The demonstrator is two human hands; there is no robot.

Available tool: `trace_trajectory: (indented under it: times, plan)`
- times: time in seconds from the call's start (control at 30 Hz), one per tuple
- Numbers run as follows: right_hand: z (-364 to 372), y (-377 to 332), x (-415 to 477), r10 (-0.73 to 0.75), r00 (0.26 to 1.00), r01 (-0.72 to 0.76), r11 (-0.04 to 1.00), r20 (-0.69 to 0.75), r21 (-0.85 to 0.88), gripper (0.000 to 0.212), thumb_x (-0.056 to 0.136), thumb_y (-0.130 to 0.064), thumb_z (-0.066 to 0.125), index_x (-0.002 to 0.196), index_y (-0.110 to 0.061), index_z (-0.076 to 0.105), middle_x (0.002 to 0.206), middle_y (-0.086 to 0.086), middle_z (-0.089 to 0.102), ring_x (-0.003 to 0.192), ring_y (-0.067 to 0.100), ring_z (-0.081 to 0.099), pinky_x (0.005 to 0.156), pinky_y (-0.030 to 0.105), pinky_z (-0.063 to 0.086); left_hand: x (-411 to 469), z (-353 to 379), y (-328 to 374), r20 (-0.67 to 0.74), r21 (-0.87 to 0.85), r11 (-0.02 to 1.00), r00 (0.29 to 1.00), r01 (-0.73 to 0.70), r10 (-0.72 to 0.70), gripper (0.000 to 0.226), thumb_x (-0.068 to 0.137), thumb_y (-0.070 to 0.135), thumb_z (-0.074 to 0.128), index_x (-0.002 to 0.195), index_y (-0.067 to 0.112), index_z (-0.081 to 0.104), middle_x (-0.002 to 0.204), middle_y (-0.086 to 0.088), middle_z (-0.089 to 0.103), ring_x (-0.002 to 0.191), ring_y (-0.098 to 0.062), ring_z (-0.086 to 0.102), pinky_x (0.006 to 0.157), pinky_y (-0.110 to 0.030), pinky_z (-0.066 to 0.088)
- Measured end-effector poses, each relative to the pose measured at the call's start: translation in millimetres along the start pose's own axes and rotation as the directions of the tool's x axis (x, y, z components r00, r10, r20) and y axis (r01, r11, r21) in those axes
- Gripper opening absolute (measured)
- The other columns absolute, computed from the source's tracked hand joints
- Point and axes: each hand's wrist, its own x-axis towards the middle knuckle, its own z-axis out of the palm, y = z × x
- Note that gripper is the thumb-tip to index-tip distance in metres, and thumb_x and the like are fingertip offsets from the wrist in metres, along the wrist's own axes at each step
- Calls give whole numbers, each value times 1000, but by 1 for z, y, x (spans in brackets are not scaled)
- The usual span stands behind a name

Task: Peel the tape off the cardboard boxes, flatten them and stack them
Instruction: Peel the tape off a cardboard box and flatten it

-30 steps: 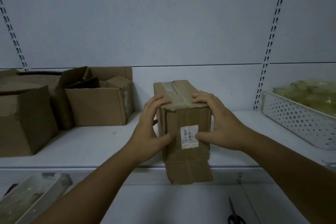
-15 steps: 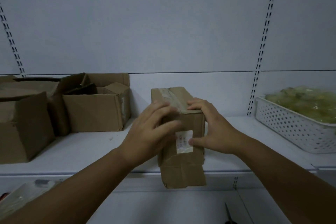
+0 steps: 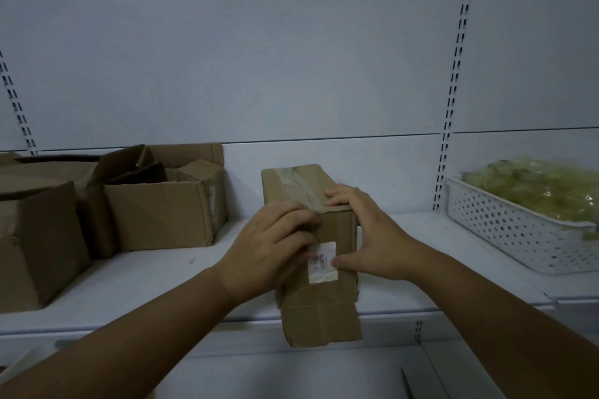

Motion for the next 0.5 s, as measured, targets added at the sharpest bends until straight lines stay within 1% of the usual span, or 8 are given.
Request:
trace_trajectory:
  times: [0.1, 0.2, 0.33, 0.43, 0.5]
  plan:
    - [-2, -1, 0, 1, 1000, -1, 1000, 15, 11, 78, 63, -19, 83, 120, -40, 34, 143, -11, 30, 133, 4, 26, 107, 29, 34, 0, -8, -5, 71, -30, 999, 997, -30, 32, 20, 86, 30, 65, 94, 13, 69, 120, -6, 52, 113, -25, 50, 92, -39, 47]
    - [-2, -3, -1, 0, 1000, -1, 1000, 24, 20, 79, 63, -19, 83, 121, -39, 33, 141, -11, 30, 134, 6, 27, 108, 33, 35, 2, -11, -10, 117, 12, 998, 992, -57, 55, 15, 82, 28, 68, 89, 17, 74, 119, -7, 53, 111, -26, 50, 85, -40, 47]
    - [-3, -1, -2, 3, 999, -4, 999, 33, 44, 80, 64, -19, 83, 123, -38, 34, 140, -16, 30, 133, 5, 28, 109, 31, 35, 4, -9, -7, 97, 44, 997, 993, -69, 65, 14, 82, 27, 67, 88, 16, 72, 116, -4, 49, 110, -25, 49, 82, -36, 42]
    - [-1, 2, -2, 34, 999, -35, 996, 17, 82, 81, 64, -20, 83, 125, -38, 33, 144, -12, 30, 129, 9, 36, 106, 34, 40, 6, -9, -3, 78, 65, 996, 995, -65, 60, 13, 83, 25, 66, 86, 13, 70, 113, -2, 49, 110, -23, 49, 84, -35, 41]
    - [-1, 3, -2, 37, 999, -38, 995, 9, 94, 81, 65, -20, 83, 125, -37, 32, 144, -11, 30, 128, 10, 37, 106, 34, 41, 7, -11, -4, 77, 56, 997, 995, -60, 56, 16, 85, 25, 62, 84, 11, 70, 113, -4, 52, 109, -23, 49, 85, -34, 42]
